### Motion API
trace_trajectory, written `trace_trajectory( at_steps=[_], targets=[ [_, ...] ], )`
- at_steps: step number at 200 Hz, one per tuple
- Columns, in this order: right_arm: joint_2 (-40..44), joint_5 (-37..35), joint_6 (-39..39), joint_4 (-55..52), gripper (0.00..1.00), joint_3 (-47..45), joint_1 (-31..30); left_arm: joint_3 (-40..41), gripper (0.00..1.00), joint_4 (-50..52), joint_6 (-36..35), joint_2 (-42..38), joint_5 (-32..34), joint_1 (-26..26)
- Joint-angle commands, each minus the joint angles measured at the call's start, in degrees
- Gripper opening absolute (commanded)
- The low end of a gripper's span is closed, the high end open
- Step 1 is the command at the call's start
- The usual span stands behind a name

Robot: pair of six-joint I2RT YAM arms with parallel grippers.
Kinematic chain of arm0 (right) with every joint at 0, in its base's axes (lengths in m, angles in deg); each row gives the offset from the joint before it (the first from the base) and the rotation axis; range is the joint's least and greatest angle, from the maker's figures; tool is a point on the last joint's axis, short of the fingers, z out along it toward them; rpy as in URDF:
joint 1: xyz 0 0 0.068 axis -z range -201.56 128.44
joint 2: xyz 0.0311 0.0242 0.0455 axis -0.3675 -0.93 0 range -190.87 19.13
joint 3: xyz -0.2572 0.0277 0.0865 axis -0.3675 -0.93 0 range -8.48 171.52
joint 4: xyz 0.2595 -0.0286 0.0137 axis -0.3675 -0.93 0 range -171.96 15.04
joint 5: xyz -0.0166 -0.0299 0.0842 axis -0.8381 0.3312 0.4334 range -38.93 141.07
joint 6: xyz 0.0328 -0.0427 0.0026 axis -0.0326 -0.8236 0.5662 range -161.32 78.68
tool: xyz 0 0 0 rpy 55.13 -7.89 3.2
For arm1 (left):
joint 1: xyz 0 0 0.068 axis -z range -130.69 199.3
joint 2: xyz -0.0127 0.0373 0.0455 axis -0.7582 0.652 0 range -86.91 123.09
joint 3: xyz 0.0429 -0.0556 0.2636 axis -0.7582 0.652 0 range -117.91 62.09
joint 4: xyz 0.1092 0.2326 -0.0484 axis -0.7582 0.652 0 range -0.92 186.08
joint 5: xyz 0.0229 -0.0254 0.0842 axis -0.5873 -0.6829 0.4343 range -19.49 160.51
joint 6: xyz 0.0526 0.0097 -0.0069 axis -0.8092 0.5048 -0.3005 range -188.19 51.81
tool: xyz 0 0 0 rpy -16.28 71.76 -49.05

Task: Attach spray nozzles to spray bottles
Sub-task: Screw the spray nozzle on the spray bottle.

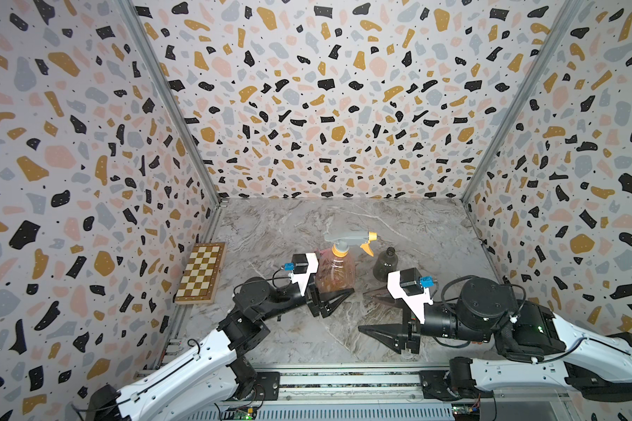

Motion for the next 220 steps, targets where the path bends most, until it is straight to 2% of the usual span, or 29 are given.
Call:
trace_trajectory(
  at_steps=[1,44,57,73,101,127,169,201,220],
  targets=[
    [3.1,-6.8,-0.5,2.6,0.69,-0.4,-0.2,1.9,0.0,-11.3,3.5,1.2,-3.5,-0.6],
    [1.9,-10.9,-0.6,-0.3,0.73,4.3,0.1,1.9,0.0,-7.7,4.9,0.8,-8.2,-0.5],
    [0.8,-10.1,-1.7,-0.5,0.75,6.0,1.4,1.9,0.0,-5.8,4.3,-0.3,-8.4,-0.5],
    [-1.6,-6.5,-2.9,-1.7,0.77,9.2,4.8,2.0,0.0,-4.6,4.2,-1.2,-8.8,-0.5],
    [-6.2,2.6,-3.1,-3.1,0.77,14.6,14.3,1.7,0.0,-3.6,4.1,-1.2,-9.6,-0.4],
    [-9.0,10.2,-2.9,-4.0,0.73,18.3,19.1,2.1,0.0,-3.9,4.3,-1.6,-9.1,-0.4],
    [-12.4,16.5,-2.3,-6.7,0.65,21.2,18.1,2.3,0.0,-3.1,3.3,-2.2,-6.8,-0.4],
    [-14.2,11.5,-2.7,-8.0,0.55,24.1,11.1,2.4,0.0,-3.2,3.0,-1.3,-5.7,-0.5],
    [-16.3,8.7,-3.1,-8.6,0.53,25.7,6.7,2.3,0.0,-3.9,3.3,-0.6,-5.9,-0.6]
  ],
)
